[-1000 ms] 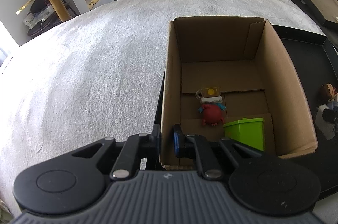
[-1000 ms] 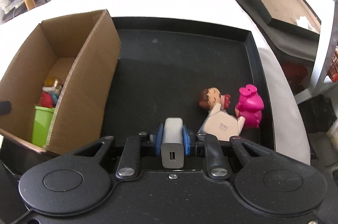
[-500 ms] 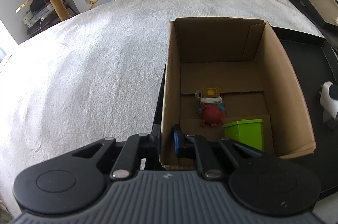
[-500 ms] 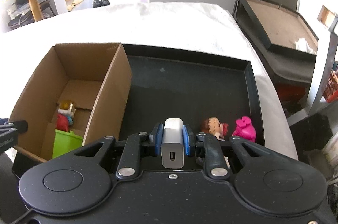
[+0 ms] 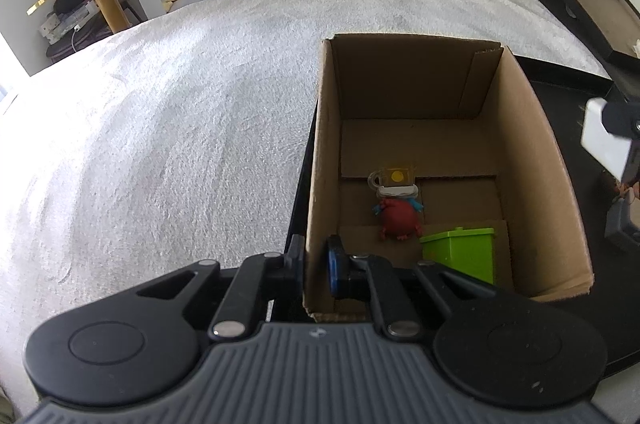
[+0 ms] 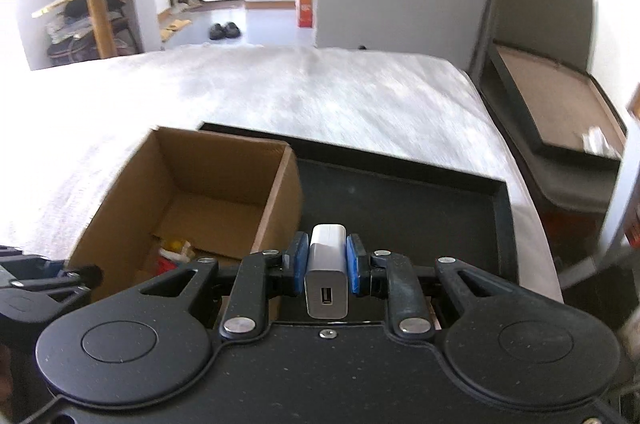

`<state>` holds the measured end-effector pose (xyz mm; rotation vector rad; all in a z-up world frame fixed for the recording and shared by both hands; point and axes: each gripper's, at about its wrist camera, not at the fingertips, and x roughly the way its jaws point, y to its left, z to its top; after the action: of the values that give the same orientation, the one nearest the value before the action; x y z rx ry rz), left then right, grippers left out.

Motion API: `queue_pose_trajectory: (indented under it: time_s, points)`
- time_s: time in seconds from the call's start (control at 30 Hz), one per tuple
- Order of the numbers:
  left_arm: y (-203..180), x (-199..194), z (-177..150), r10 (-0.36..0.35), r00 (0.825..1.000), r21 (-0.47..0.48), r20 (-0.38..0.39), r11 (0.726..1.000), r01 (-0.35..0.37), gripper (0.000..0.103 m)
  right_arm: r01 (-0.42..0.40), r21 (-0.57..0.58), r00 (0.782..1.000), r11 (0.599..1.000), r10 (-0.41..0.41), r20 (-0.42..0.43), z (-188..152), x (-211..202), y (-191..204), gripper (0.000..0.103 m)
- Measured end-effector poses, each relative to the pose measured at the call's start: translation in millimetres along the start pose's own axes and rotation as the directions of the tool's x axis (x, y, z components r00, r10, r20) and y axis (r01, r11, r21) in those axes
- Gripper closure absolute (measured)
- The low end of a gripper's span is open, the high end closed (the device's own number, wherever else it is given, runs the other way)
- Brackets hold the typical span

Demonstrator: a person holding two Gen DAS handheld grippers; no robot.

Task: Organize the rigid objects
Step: 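Carry the white charger into the cardboard box and open the right gripper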

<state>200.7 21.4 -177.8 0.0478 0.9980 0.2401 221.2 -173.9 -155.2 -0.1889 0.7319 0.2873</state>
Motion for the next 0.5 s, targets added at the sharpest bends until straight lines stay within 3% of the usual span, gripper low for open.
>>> queue_pose_trajectory:
  time_s: [0.5]
  points:
    - [4.4, 1.5, 1.7, -0.029, 1.0, -0.015, -0.003, 0.999, 0.029, 0.093, -0.081, -0.159, 0.994, 0.984, 0.091, 0.054, 15.1, 2.5, 35.7, 0.083]
